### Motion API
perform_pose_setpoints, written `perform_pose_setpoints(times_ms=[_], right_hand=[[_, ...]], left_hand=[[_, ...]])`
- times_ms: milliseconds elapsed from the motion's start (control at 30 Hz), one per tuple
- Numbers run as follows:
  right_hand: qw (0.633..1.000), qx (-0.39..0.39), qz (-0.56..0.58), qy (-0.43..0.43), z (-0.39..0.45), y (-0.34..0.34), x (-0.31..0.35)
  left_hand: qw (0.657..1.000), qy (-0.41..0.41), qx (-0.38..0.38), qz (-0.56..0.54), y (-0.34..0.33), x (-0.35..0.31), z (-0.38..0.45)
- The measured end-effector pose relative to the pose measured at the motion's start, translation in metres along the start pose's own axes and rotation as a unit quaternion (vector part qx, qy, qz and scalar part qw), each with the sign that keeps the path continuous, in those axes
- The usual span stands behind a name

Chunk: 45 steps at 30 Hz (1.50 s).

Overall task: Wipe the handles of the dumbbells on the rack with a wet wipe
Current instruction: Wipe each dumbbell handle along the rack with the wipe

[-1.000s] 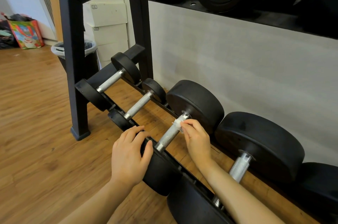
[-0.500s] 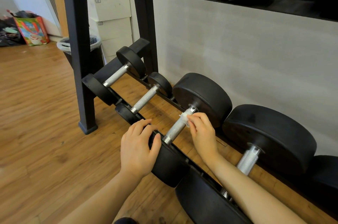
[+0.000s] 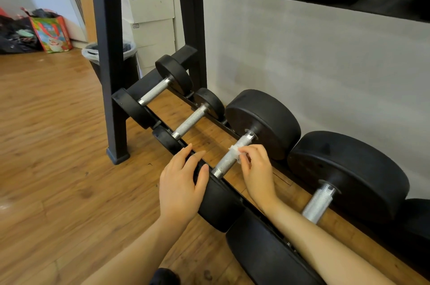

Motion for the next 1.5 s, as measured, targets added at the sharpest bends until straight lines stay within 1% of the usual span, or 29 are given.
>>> perform_pose_setpoints(times_ms=[100, 267, 300, 433, 467, 600, 633, 700, 767, 800, 833, 933, 967, 1033, 1133, 1167, 1200, 1333, 1400, 1500], right_hand=[[0.999, -0.021, 0.021, -0.039, 0.002, 0.003, -0.005], [0.999, 0.017, -0.027, 0.042, -0.004, -0.008, 0.004], [0.999, 0.016, -0.021, 0.036, -0.004, -0.009, 0.003], [0.998, -0.021, 0.036, -0.054, -0.001, 0.001, -0.005], [0.997, -0.019, 0.043, -0.059, -0.002, 0.001, -0.005], [0.999, 0.026, 0.038, -0.029, -0.010, -0.006, 0.003], [0.998, 0.026, 0.040, -0.031, -0.010, -0.006, 0.003], [0.997, -0.001, 0.048, -0.054, -0.006, -0.001, -0.002], [0.994, -0.040, 0.046, -0.095, -0.002, 0.006, -0.011], [0.992, -0.045, 0.045, -0.105, -0.002, 0.007, -0.013], [0.993, -0.035, 0.045, -0.100, -0.002, 0.006, -0.012], [0.999, 0.028, 0.029, -0.029, -0.010, -0.005, 0.002], [0.999, 0.036, 0.028, -0.017, -0.011, -0.007, 0.004], [0.998, 0.023, 0.040, -0.030, -0.009, -0.005, 0.002], [0.996, -0.026, 0.048, -0.070, -0.001, 0.005, -0.007], [0.996, -0.032, 0.040, -0.069, 0.000, 0.006, -0.008], [0.998, -0.027, 0.030, -0.054, 0.000, 0.005, -0.006], [0.995, 0.024, -0.051, 0.081, -0.008, -0.009, 0.011], [0.994, 0.019, -0.054, 0.088, -0.005, -0.009, 0.010], [0.996, -0.017, -0.048, 0.069, 0.002, -0.002, 0.004]], left_hand=[[1.000, 0.001, -0.007, -0.006, 0.001, -0.001, -0.003], [1.000, 0.010, -0.010, -0.015, 0.000, 0.000, -0.009], [1.000, 0.011, -0.011, -0.018, 0.000, 0.001, -0.010], [1.000, 0.008, -0.017, -0.007, -0.001, 0.001, -0.012], [1.000, 0.008, -0.020, -0.004, -0.002, 0.000, -0.012], [0.999, 0.013, -0.035, 0.002, -0.002, -0.001, -0.012], [0.999, 0.013, -0.038, 0.003, -0.002, -0.001, -0.012], [0.999, 0.013, -0.039, 0.001, -0.002, -0.001, -0.012], [0.999, 0.012, -0.040, -0.002, -0.002, -0.001, -0.012], [0.999, 0.011, -0.041, -0.003, -0.002, -0.001, -0.011], [0.999, 0.009, -0.043, -0.003, -0.002, -0.001, -0.011], [0.999, 0.007, -0.044, 0.002, -0.002, -0.001, -0.011], [0.999, 0.008, -0.043, 0.004, -0.002, -0.001, -0.011], [0.999, 0.007, -0.041, 0.006, -0.002, -0.001, -0.011], [0.999, 0.003, -0.041, 0.005, -0.002, -0.001, -0.010], [0.999, 0.004, -0.041, 0.005, -0.002, 0.000, -0.010], [0.999, 0.004, -0.041, 0.004, -0.002, 0.000, -0.010], [0.999, 0.007, -0.042, 0.007, -0.002, 0.000, -0.010], [0.999, 0.007, -0.043, 0.006, -0.002, 0.000, -0.010], [0.999, 0.007, -0.043, 0.002, -0.002, 0.000, -0.010]])
Point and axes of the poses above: each hand's wrist, its own z-axis towards the middle knuckle, its own y-axis out of the back of the hand, x = y × z, the point moved 7 cm from there along z, towards the middle knuckle, and after that the axes turned 3 degrees about -x, right-handed, at the moved point
